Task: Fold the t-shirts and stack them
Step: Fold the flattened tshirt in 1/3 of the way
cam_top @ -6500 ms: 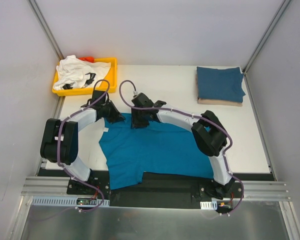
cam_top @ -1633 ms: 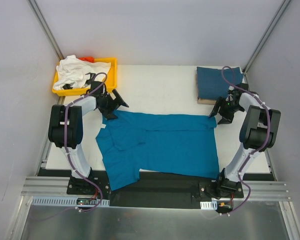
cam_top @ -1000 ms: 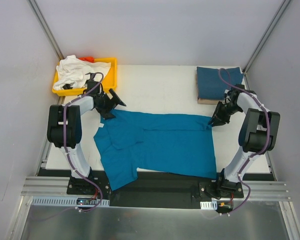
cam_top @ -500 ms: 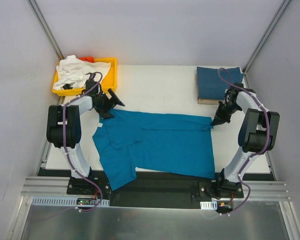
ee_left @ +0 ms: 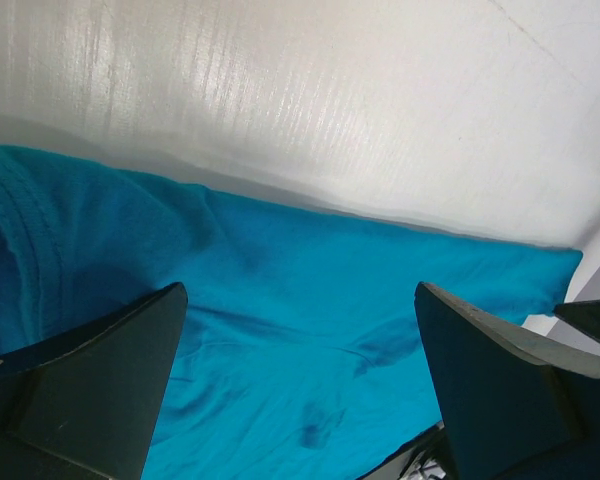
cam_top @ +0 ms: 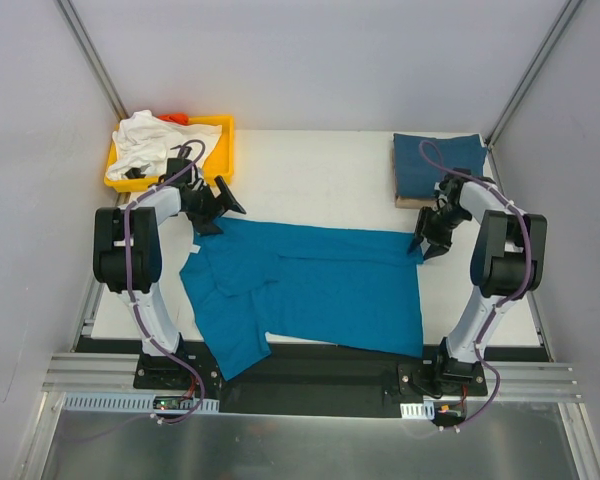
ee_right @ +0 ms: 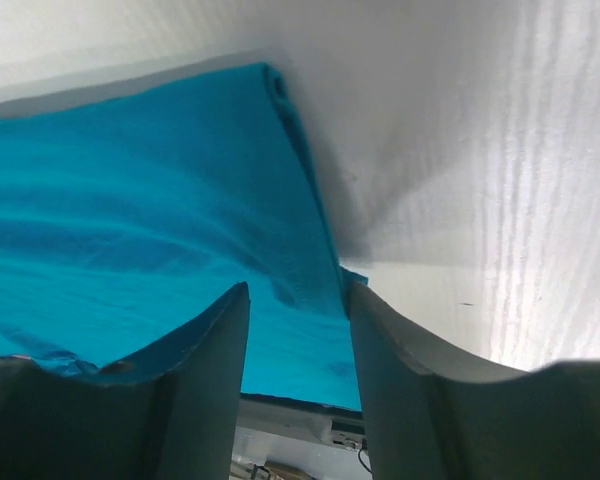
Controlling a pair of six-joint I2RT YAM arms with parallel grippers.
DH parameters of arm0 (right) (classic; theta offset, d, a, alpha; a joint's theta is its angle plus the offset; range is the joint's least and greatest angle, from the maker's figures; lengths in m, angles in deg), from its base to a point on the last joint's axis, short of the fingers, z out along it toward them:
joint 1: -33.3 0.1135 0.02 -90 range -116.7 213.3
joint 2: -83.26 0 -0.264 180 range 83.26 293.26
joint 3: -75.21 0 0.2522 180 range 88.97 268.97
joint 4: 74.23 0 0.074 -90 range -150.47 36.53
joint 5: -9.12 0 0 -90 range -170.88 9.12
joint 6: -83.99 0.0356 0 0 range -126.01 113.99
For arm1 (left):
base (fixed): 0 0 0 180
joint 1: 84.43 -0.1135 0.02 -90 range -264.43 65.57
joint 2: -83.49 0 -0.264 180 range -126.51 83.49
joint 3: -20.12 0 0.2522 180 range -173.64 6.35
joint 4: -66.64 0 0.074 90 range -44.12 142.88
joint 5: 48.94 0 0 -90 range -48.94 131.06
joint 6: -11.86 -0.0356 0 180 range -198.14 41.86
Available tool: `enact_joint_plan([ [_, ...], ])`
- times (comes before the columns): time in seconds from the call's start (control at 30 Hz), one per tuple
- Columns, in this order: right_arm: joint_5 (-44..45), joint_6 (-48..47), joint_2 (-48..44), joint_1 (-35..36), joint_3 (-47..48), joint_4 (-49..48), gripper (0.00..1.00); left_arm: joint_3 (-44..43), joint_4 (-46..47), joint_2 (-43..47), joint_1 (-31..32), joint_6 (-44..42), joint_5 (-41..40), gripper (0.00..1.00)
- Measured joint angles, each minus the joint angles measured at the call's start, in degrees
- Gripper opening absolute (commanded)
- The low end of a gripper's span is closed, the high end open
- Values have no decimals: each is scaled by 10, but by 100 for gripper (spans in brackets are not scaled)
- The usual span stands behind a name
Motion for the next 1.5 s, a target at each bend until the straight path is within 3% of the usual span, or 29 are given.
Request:
enact_joint_plan([
  [0.13, 3, -3, -3, 15, 13, 7, 62, -2, -6, 0, 0, -14, 4, 99],
  [0.2, 10, -4, -11, 23, 15, 7, 80, -4, -10, 0, 0, -19, 4, 99],
  [0.23, 14, -5, -18, 29, 15, 9, 97, -5, -12, 0, 0, -20, 4, 99],
  [0.63, 57, 3, -42, 100, 56, 23, 96, -13, -22, 0, 0, -23, 3, 99],
  [1.03, 8, 17, 118, 89, 160, 25, 96, -42, -31, -26, 0, -22, -2, 99],
  [1.5, -12, 13, 232, 58, 354, 94, 96, -170, -56, -110, 0, -23, 3, 99],
])
